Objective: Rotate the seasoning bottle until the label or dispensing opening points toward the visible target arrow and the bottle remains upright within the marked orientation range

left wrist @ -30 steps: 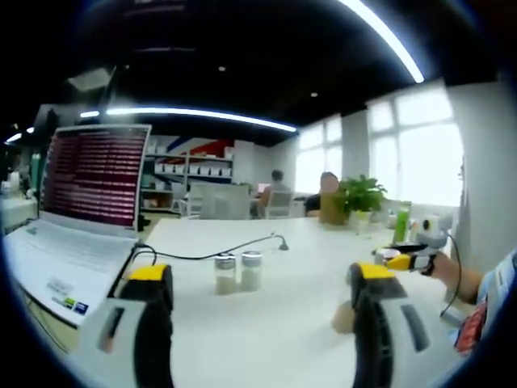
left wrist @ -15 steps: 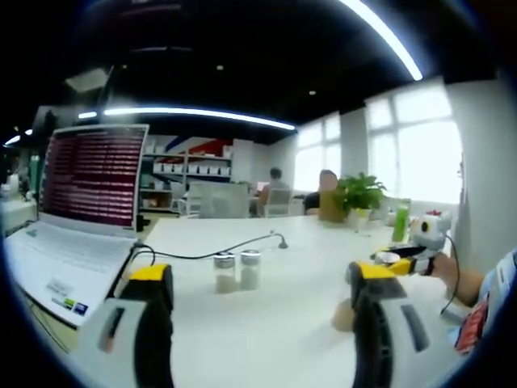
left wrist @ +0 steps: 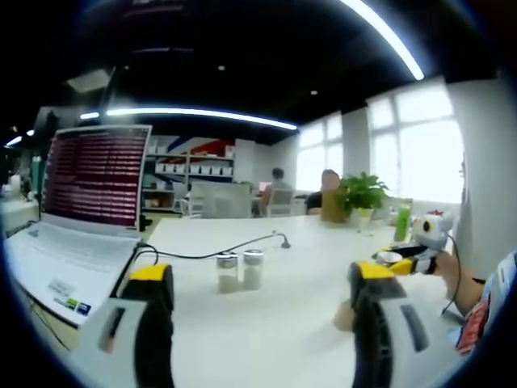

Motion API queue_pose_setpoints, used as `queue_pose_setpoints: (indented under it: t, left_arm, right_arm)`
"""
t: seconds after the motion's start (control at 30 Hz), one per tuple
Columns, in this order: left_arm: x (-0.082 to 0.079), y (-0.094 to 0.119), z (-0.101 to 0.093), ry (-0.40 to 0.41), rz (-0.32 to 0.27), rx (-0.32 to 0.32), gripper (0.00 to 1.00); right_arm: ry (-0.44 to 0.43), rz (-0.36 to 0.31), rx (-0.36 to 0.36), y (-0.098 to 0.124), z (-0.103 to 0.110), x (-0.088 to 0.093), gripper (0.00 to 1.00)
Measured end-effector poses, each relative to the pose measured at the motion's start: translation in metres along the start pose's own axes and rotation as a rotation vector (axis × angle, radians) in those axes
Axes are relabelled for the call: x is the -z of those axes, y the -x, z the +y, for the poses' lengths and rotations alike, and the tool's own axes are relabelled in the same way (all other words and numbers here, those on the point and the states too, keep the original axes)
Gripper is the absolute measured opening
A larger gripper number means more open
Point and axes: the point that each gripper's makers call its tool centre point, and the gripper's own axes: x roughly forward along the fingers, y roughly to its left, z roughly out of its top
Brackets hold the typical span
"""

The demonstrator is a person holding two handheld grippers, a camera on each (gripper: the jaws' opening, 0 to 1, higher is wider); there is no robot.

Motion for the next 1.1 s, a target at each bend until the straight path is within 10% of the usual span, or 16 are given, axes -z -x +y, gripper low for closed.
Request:
queue_pose_setpoints:
  t: [1.1]
  left_arm:
    - [0.0013,-0.0077,-0.0099,-0.011,0.004,0.022,0.95]
  right_arm:
    - [0.004,-0.042,0.223,0.0029,-0.0083,0.0007,0.4]
